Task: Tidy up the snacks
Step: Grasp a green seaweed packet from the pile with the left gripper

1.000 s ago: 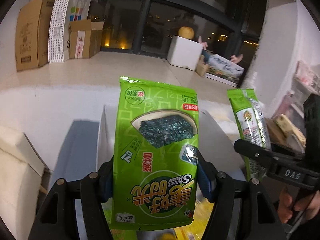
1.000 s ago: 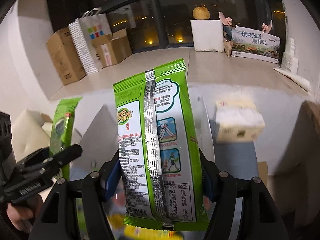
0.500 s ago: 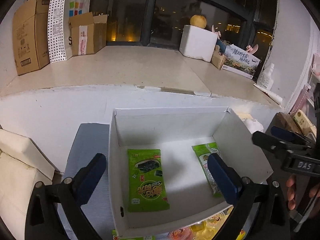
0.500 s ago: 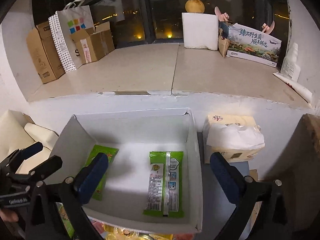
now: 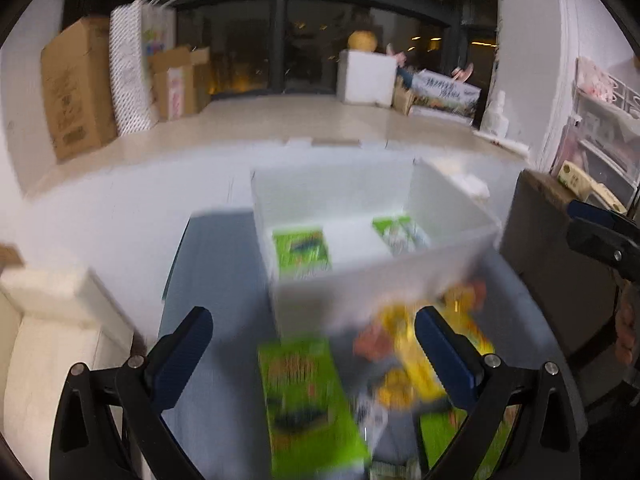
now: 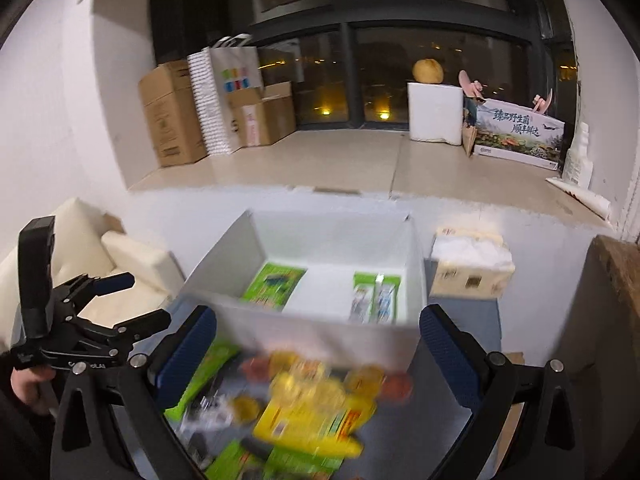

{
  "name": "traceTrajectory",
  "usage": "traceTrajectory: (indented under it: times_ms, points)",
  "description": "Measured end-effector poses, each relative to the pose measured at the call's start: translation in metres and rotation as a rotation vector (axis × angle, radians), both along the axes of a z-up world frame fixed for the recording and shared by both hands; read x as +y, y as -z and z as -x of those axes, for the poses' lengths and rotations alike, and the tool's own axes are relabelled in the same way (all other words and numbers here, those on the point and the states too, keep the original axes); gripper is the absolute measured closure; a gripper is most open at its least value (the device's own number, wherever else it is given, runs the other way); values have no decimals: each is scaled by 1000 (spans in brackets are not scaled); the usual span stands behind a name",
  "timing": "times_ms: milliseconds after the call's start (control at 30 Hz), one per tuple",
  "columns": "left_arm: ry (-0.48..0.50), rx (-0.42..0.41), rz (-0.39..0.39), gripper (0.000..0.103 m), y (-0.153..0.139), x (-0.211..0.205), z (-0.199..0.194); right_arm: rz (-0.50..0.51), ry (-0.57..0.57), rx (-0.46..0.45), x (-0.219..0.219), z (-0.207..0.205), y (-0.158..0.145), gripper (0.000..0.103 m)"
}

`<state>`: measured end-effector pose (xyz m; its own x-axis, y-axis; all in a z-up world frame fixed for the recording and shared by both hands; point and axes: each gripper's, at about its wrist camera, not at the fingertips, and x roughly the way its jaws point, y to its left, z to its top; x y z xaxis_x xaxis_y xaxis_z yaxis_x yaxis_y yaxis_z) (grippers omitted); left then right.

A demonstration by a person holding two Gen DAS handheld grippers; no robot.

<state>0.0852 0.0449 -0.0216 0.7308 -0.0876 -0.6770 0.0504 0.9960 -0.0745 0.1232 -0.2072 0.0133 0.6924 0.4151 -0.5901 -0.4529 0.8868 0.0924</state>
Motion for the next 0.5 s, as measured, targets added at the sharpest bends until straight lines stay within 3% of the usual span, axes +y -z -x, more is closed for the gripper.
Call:
traceTrajectory:
  times_ms: [233,500]
  points:
    - [-88,155,46,0,53,7,47,-111,66,75,-14,62,43,0]
    - [-134,259,4,0,81,-3,-2,-115,105,69,-31,85,45,0]
